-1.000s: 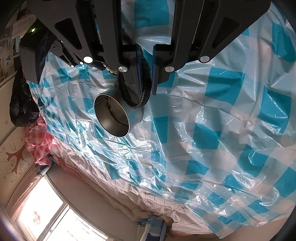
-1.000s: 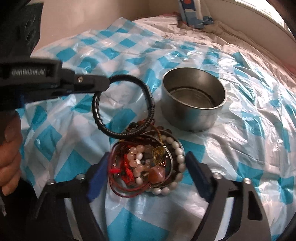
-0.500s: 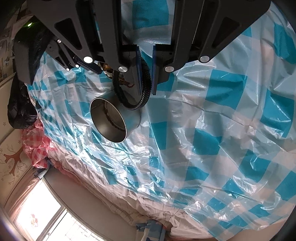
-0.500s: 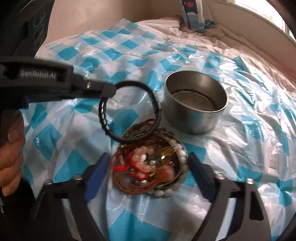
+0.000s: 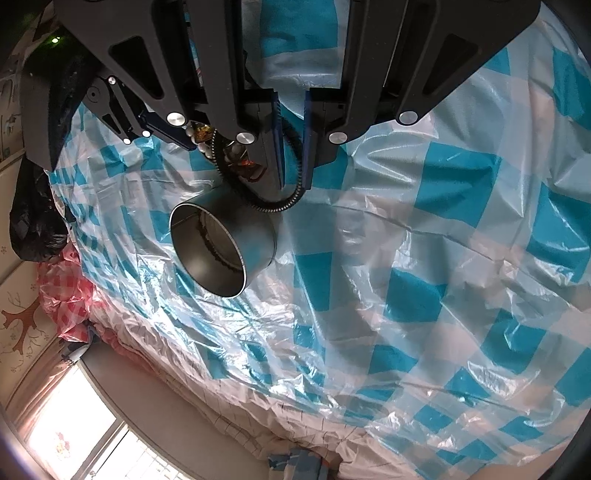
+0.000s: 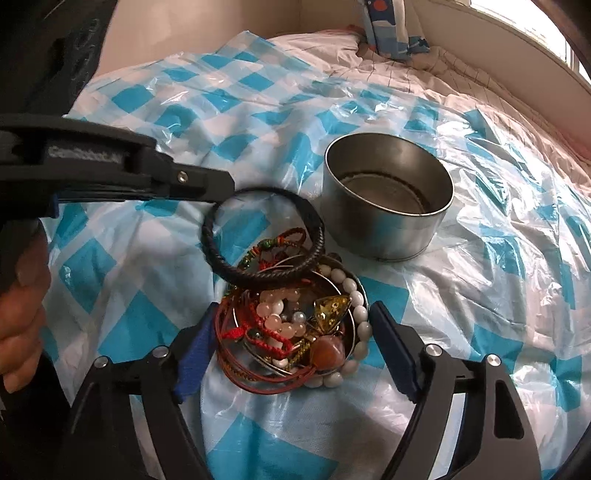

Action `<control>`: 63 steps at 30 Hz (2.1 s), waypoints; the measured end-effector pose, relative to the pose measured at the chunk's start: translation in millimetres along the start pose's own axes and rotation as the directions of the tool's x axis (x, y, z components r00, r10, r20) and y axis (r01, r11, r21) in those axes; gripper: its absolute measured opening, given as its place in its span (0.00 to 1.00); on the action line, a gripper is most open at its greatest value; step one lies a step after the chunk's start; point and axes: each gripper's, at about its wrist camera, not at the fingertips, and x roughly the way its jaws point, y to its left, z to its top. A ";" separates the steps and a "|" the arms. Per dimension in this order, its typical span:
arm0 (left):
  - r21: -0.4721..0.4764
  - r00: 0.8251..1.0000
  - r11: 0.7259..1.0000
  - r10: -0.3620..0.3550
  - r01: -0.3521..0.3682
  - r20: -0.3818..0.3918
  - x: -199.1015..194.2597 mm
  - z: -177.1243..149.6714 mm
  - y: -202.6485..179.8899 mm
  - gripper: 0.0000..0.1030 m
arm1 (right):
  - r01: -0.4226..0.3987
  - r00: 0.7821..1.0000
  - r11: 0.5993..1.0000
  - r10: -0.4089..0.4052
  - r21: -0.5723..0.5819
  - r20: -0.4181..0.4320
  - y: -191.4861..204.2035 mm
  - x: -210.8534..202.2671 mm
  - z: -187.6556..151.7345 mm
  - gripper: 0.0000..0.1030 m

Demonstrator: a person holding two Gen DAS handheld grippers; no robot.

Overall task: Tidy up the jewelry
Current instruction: 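Lift the black bracelet with the left tool while the right tool reaches into the pile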

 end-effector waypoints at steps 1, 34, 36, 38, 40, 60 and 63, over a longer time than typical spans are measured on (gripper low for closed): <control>0.000 1.000 1.000 0.003 -0.003 -0.006 1.9 -0.6 0.0 0.08 | 0.009 1.000 1.000 -0.009 -0.003 0.001 -0.7 -0.4 -0.7 0.67; 0.012 1.000 1.000 -0.004 0.003 0.022 -1.0 5.5 -5.7 0.06 | -0.031 0.995 0.999 0.028 0.026 0.095 -10.0 -30.5 -3.2 0.58; 0.006 1.000 1.000 -0.006 0.006 0.029 -3.4 6.4 -3.4 0.06 | -0.035 0.994 0.999 0.032 0.021 0.108 -8.5 -34.3 -3.6 0.58; 0.000 0.999 1.000 -0.010 0.010 0.036 -5.2 6.6 -2.6 0.06 | -0.039 0.992 0.999 0.037 0.017 0.121 -7.5 -37.0 -3.0 0.56; -0.010 0.999 1.000 -0.020 0.020 0.051 -8.2 8.0 -1.5 0.06 | -0.039 0.991 0.999 0.037 0.014 0.129 -6.9 -39.4 -2.3 0.53; -0.028 1.000 1.000 0.009 -0.008 0.017 1.8 6.0 3.8 0.06 | -0.029 0.998 0.999 0.030 -0.018 0.052 0.2 -14.1 -1.7 0.81; -0.029 1.000 1.000 0.012 -0.011 0.008 5.3 5.3 3.7 0.06 | 0.003 1.000 0.999 -0.002 -0.041 0.021 4.5 -4.8 -2.9 0.68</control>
